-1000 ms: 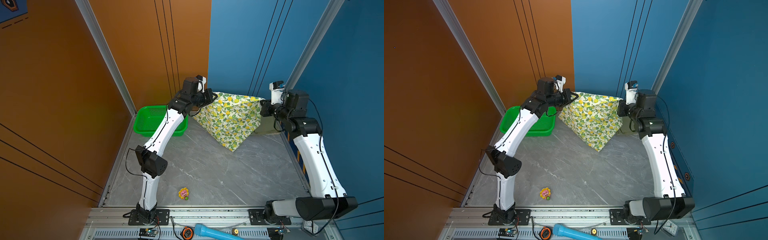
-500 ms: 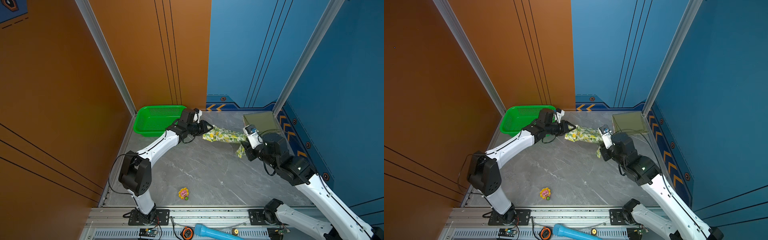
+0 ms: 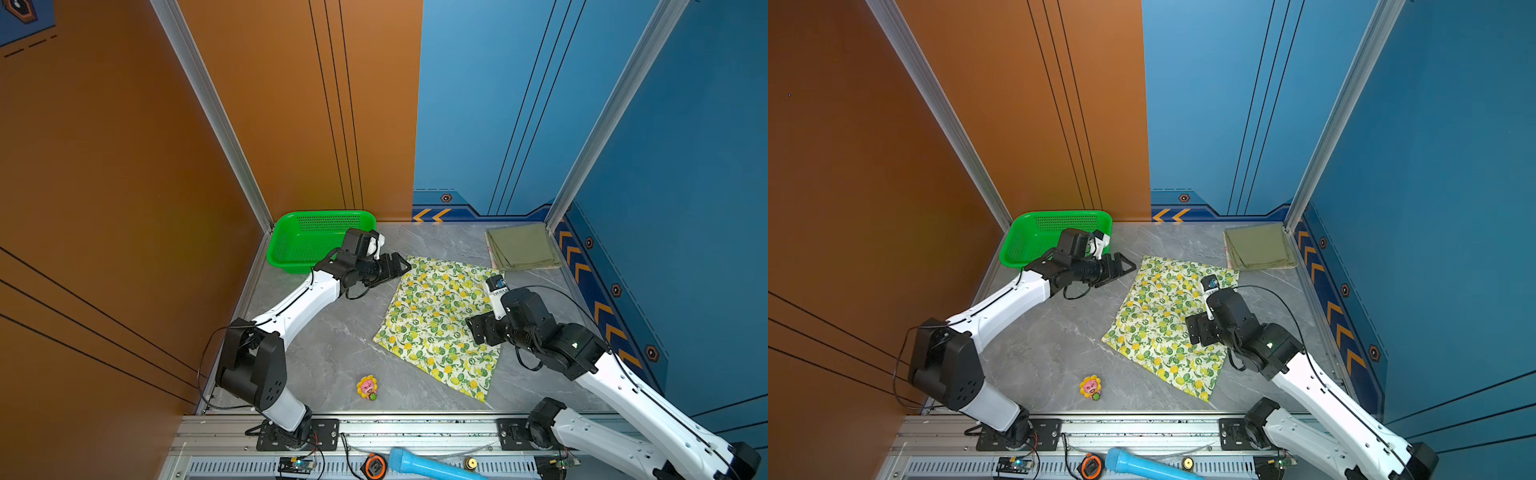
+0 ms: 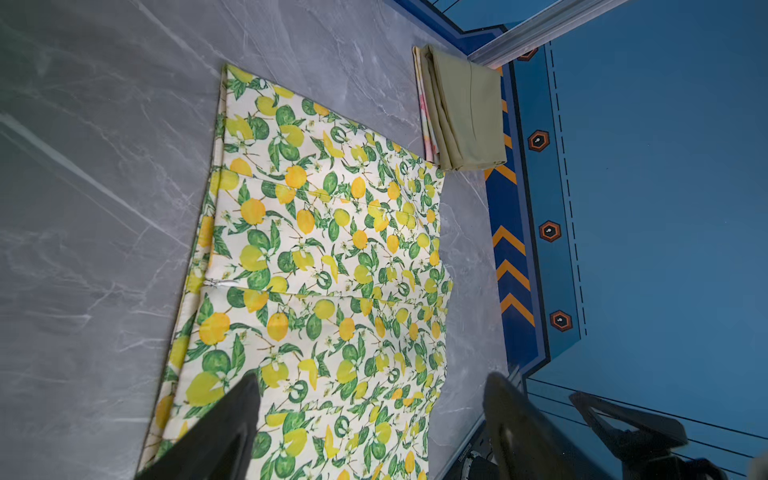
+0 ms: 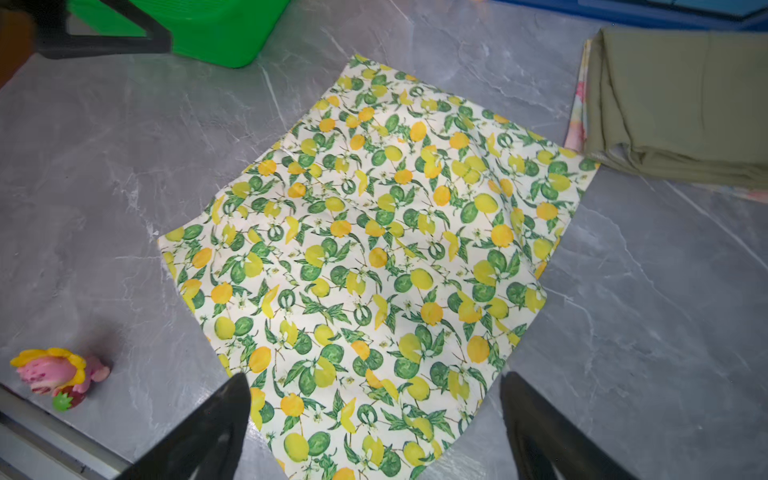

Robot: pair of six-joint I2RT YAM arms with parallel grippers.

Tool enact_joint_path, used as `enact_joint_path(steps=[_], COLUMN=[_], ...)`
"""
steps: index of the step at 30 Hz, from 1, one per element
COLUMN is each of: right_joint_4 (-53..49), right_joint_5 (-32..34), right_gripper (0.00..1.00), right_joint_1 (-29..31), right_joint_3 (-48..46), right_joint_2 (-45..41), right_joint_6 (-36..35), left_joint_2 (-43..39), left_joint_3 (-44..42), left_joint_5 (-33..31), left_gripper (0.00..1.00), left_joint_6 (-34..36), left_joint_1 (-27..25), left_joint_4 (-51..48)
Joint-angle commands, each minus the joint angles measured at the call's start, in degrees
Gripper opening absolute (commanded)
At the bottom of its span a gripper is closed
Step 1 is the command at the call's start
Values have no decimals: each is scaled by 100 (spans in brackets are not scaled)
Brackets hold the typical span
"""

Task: Fold and stack the skirts
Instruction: 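Lower the lemon-print skirt flat onto the table with both grippers and release, then grip the skirt's near edge with both grippers side by side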

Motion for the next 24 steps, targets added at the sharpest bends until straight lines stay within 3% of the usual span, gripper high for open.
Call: enact_joint_path(steps=[1, 3, 9, 19, 24], right_joint_4=[194, 540, 1238, 1827, 1861], right_joint_5=[-345, -741, -999, -972, -794], right_gripper=[92, 91, 87, 81, 81], right_joint_1=[-536, -921, -1522, -1672, -1722], right_joint_3=[-188, -355, -431, -229, -400], right_joint_2=[348, 597, 1566, 3148, 3409], right_joint_6=[837, 979, 1193, 1300, 1334], left_joint_2=[94, 219, 729, 1719, 1894], left_joint_3=[196, 302, 723, 701, 561], left_joint_5=[-322, -472, -1214, -1238, -1311], left_gripper=[85, 85, 85, 82, 82], left_joint_6=[443, 657, 1339, 1478, 1500], left_joint_1=[-91, -209, -764, -1186, -1185], left_joint_4=[-784, -1025, -1788, -1870, -1871])
